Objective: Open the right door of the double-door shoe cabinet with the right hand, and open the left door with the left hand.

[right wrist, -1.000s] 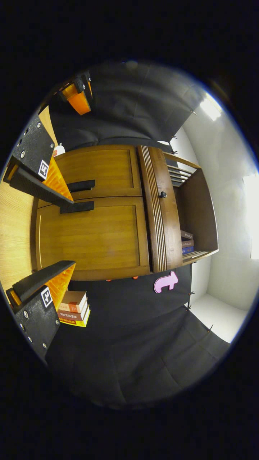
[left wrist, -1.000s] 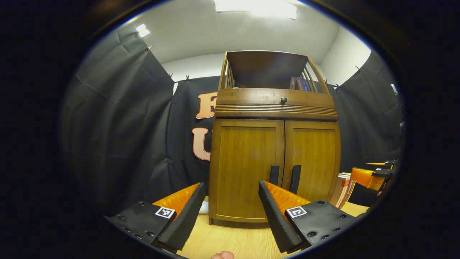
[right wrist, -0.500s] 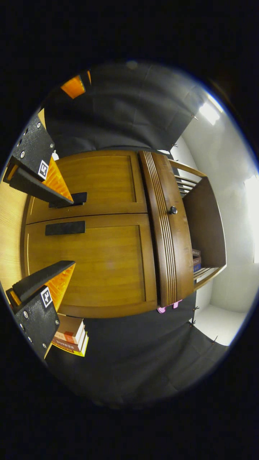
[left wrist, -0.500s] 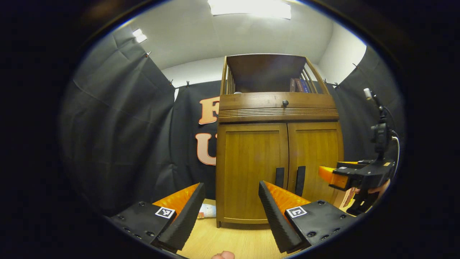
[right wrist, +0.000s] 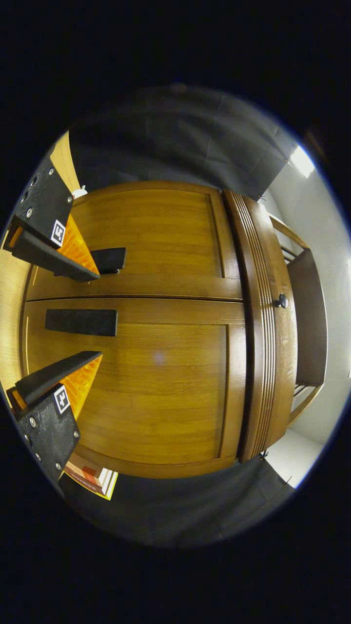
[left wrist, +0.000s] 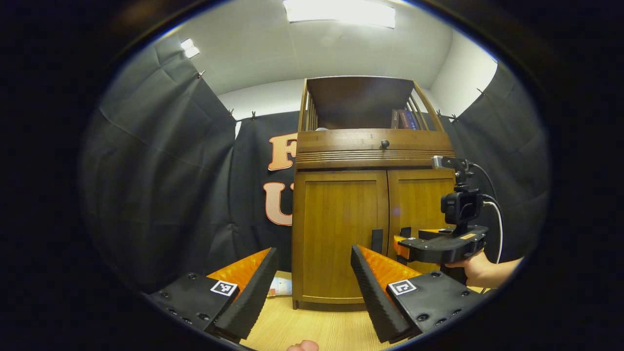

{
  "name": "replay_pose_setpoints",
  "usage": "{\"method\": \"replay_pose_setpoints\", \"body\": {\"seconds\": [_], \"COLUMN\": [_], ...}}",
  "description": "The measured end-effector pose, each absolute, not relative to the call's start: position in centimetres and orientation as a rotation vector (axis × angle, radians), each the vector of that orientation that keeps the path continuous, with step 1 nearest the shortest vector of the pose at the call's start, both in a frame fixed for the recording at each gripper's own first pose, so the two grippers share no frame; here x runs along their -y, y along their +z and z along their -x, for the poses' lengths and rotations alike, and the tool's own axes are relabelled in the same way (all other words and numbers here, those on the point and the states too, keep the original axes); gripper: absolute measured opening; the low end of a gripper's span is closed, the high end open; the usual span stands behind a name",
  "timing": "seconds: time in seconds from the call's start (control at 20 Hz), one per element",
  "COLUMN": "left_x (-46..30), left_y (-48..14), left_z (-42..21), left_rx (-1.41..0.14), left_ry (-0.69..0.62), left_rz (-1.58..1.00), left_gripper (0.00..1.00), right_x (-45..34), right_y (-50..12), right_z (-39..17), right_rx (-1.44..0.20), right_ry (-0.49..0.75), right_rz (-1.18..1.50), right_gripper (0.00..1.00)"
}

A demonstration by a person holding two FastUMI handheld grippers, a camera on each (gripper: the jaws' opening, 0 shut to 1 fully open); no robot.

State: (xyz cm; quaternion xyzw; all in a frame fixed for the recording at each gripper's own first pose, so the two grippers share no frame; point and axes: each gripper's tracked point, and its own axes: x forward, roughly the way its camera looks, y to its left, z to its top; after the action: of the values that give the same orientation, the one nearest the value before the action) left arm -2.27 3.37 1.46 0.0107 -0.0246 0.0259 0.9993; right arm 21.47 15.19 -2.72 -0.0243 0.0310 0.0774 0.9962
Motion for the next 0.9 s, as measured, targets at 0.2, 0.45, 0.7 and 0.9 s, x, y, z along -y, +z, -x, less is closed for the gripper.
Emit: {"method": "replay_pose_setpoints", "body": {"seconds": [0.2,0.45,0.7,0.9], "left_x": [-3.5,-4.2,-4.7,-4.8], "left_y": [1.2,1.2,0.5,-0.2], "left_z": [2.3,2.0,1.6,1.6], "left_rx": [0.05,0.053,0.03,0.008], "left_ry": [0.053,0.063,0.083,0.091], "left_rz": [-0.016,-0.032,-0.031,-0.013], "left_gripper": [0.96,0.98,0.96,0.96], "right_x": [-14.9,-14.5,-14.9,-15.3], "right_y": [-3.7,-4.2,-5.2,-5.3], "right_z": [-23.1,-24.3,-25.5,-25.8], "right_rx": [-0.096,-0.109,-0.113,-0.081], "right_ry": [0.121,0.112,0.097,0.144], "right_rz": [0.019,-0.008,0.001,0.042], "right_gripper": [0.77,0.54,0.36,0.33]}}
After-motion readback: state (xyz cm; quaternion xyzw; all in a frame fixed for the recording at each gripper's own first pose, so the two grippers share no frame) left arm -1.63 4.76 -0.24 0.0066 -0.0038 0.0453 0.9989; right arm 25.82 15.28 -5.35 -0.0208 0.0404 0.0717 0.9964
